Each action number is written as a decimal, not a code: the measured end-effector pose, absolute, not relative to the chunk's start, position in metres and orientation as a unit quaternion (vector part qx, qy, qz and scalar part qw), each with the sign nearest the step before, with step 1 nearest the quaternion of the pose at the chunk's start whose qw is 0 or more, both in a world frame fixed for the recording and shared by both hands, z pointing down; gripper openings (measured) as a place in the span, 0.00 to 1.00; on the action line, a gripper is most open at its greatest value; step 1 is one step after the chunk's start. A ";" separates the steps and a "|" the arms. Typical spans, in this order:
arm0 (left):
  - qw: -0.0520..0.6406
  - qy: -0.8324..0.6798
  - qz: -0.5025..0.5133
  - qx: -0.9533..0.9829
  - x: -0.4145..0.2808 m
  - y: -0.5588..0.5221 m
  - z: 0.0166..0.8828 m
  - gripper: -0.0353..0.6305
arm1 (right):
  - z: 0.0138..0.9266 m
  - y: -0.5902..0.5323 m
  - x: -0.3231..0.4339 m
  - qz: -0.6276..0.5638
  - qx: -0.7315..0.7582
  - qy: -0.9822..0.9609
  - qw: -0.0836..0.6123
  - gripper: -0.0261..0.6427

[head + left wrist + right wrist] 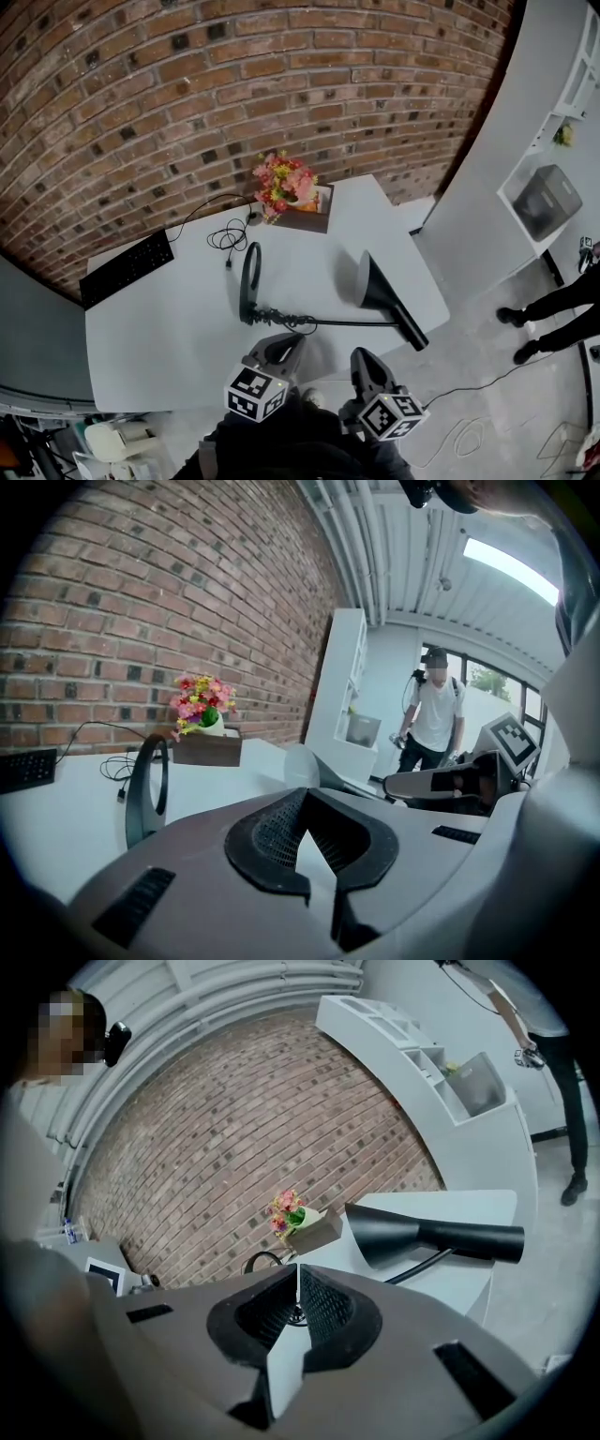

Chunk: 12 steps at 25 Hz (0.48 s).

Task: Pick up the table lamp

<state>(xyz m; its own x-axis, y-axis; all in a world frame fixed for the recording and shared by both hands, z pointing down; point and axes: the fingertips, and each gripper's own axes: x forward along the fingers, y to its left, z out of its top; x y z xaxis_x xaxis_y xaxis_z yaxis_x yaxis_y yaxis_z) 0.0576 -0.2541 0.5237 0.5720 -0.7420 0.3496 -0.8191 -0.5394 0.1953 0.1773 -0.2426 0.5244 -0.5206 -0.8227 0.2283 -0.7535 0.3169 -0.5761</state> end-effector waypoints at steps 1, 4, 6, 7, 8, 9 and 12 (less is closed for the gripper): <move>0.171 -0.456 0.114 0.866 0.051 -0.259 0.522 0.06 | 0.525 -0.244 0.180 -0.331 -0.489 0.805 0.060 0.06; 0.177 -0.479 0.125 0.851 0.023 -0.274 0.520 0.06 | 0.530 -0.253 0.188 -0.362 -0.495 0.785 0.092 0.06; 0.182 -0.497 0.130 0.838 0.001 -0.285 0.520 0.06 | 0.537 -0.259 0.194 -0.391 -0.500 0.764 0.117 0.06; 0.186 -0.506 0.131 0.832 -0.011 -0.291 0.519 0.06 | 0.542 -0.262 0.198 -0.409 -0.504 0.750 0.130 0.06; 0.192 -0.513 0.132 0.826 -0.021 -0.296 0.519 0.07 | 0.547 -0.264 0.202 -0.427 -0.509 0.734 0.142 0.06; 0.198 -0.519 0.134 0.821 -0.030 -0.302 0.519 0.10 | 0.552 -0.267 0.206 -0.444 -0.514 0.718 0.154 0.06; 0.217 -0.533 0.147 0.805 -0.051 -0.319 0.524 0.30 | 0.569 -0.273 0.224 -0.480 -0.540 0.667 0.183 0.06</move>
<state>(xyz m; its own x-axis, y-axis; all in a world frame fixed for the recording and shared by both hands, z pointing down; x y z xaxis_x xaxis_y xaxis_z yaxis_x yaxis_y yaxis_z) -0.0512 -0.3192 0.5243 0.3891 -0.7936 0.4677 -0.9212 -0.3377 0.1935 0.2237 -0.2730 0.5691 -0.3506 -0.8955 0.2741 -0.5435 -0.0438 -0.8383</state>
